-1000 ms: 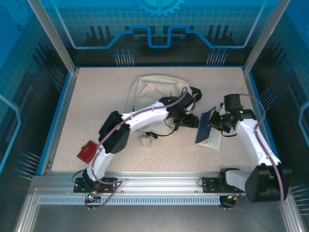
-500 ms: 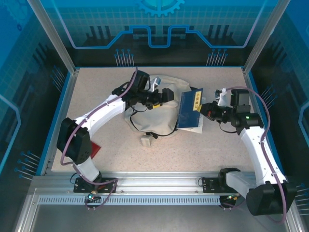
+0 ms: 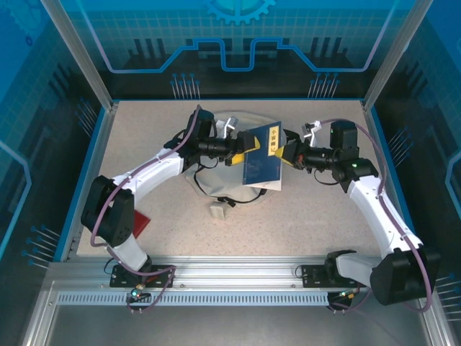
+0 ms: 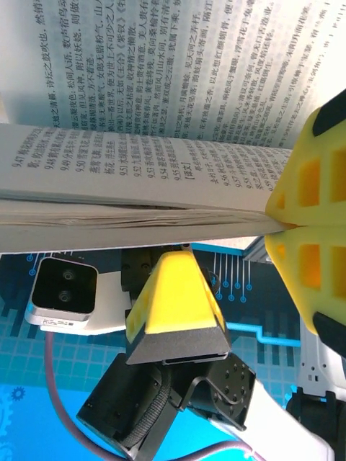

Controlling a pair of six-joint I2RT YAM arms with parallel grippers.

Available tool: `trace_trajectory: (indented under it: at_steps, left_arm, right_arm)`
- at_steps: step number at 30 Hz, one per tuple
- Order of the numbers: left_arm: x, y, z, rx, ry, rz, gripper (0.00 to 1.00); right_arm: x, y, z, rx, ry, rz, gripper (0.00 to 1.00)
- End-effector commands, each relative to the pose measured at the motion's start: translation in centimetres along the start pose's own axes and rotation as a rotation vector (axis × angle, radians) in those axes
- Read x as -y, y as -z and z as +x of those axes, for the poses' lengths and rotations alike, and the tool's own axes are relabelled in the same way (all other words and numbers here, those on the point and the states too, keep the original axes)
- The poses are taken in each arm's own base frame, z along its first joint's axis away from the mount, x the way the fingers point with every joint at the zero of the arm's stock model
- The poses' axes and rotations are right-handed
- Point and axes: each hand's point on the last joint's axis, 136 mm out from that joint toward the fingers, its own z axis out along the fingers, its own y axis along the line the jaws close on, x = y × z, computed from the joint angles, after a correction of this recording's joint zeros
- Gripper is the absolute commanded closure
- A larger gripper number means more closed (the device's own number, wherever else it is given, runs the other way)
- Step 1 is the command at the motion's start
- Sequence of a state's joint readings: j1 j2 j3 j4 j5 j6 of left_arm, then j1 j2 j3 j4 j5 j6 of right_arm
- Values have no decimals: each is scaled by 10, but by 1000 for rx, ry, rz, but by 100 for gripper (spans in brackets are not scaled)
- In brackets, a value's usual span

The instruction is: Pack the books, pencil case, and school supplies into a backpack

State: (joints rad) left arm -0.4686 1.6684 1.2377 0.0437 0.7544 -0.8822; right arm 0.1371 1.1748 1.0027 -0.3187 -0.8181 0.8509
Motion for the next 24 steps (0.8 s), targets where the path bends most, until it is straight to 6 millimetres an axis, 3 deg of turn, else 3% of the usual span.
trace_trajectory:
  at_steps: [1,8,11,15,17,20,24]
  left_arm:
    - [34,14,-2,7,-57,141,24]
    - [35,21,-8,38,-56,144,68]
    - [31,24,-14,71,-39,126,88]
    - [23,38,-32,168,3,81,95]
    - [19,48,-44,238,35,64,95]
    - [16,61,-60,335,91,53,95]
    - [16,72,-72,442,159,63,95]
  right_arm:
    - [-23,-2,-3,-19,36,-85,100]
    - [-2,-4,-4,-20,11,2,98]
    - [12,-2,-4,6,7,80,69]
    - [33,3,-6,72,-54,172,24]
    - [31,-3,-8,98,-90,124,12]
    - [22,-22,-4,121,-114,13,2]
    - [4,-48,0,145,-176,-106,0]
